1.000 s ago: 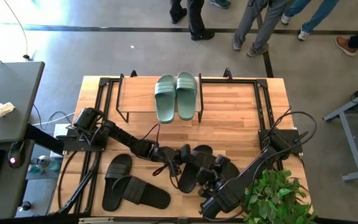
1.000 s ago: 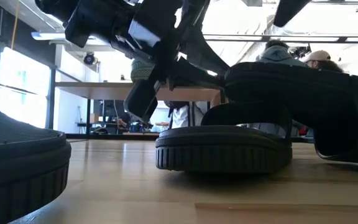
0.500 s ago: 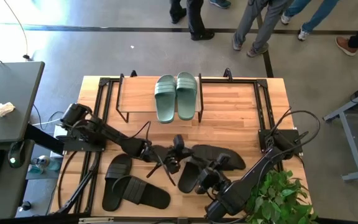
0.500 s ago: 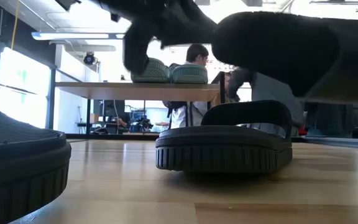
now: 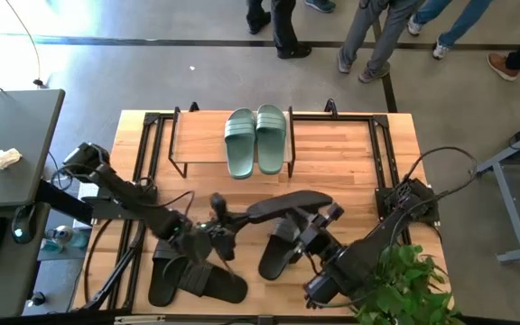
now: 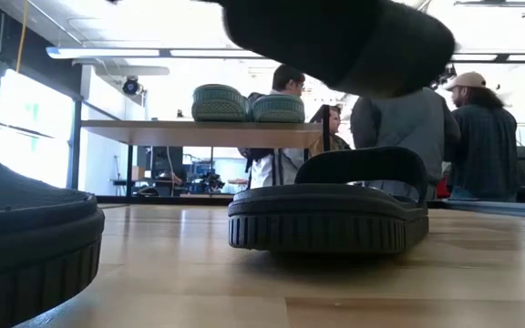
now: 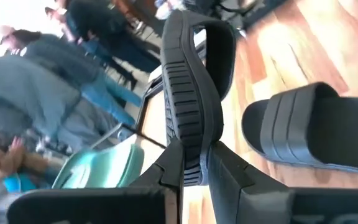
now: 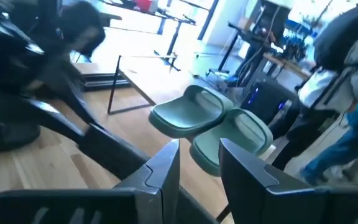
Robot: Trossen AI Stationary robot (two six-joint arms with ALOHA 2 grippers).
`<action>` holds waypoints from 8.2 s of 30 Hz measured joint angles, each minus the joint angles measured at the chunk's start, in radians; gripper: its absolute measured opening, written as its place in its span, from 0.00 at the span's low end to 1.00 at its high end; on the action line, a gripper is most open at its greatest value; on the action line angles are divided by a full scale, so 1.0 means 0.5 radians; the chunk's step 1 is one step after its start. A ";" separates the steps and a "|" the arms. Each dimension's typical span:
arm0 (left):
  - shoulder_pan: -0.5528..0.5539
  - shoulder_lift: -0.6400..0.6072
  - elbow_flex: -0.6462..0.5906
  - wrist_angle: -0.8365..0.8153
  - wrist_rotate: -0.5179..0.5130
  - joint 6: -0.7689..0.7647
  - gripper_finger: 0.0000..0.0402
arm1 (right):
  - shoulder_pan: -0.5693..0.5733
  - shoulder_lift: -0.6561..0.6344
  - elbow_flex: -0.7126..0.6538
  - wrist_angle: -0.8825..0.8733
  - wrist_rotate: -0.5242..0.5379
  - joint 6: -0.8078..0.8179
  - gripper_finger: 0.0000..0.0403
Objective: Pick and place slides into the shelf
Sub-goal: Put the black slide under the shelf
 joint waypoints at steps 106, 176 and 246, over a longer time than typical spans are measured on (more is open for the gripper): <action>-0.213 -1.208 0.001 -0.987 0.178 -0.596 0.07 | -1.182 -0.732 -0.134 2.228 -2.506 -2.901 0.10; -0.212 -1.209 0.001 -0.932 0.245 -0.595 0.05 | -1.090 -2.040 -2.567 3.542 -2.389 -2.450 0.43; -0.216 -1.201 0.002 -1.367 0.475 0.563 0.32 | -1.244 -1.839 -2.567 3.756 -2.502 -2.189 0.01</action>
